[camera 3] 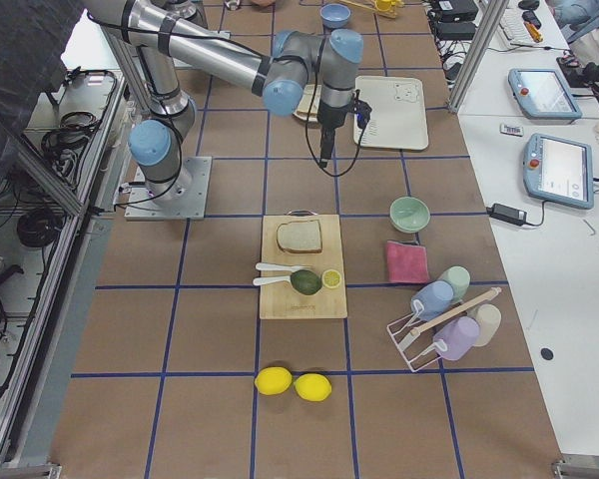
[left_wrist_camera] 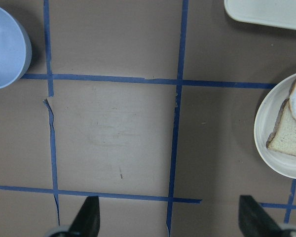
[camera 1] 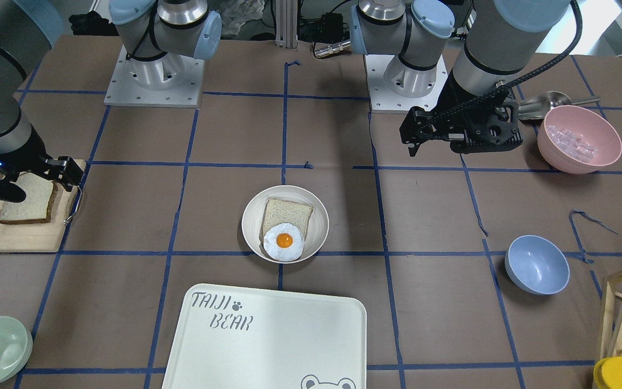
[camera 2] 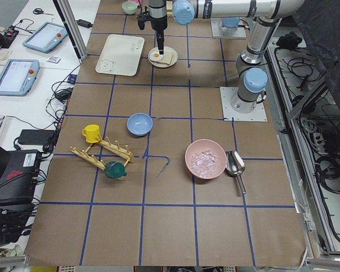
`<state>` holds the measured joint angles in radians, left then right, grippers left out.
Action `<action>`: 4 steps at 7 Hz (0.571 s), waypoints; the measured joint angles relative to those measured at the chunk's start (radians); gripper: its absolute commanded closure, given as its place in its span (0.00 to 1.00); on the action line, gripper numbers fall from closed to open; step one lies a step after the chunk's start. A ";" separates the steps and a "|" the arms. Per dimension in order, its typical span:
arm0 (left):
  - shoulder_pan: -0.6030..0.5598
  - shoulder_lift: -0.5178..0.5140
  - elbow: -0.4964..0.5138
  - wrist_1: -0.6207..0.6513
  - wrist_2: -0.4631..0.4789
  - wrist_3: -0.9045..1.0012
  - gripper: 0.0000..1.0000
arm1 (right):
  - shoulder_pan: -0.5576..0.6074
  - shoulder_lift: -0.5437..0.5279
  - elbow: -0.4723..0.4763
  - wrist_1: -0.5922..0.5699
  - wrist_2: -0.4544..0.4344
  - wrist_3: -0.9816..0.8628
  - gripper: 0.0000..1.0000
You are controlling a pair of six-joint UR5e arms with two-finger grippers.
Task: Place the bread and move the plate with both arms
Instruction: 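Move the right gripper down over the bread slice on the cutting board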
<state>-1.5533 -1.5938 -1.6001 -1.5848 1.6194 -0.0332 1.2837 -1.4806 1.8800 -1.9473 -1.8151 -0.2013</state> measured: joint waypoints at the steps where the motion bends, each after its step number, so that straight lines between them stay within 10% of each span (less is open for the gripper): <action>1: -0.001 0.000 0.000 -0.001 -0.001 0.000 0.00 | -0.050 0.029 0.091 -0.152 -0.005 -0.076 0.15; 4: -0.002 0.008 0.000 -0.001 0.000 0.001 0.00 | -0.123 0.136 0.235 -0.470 -0.029 -0.277 0.40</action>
<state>-1.5554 -1.5861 -1.6000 -1.5861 1.6194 -0.0327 1.1604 -1.3448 2.1145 -2.4169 -1.8444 -0.4779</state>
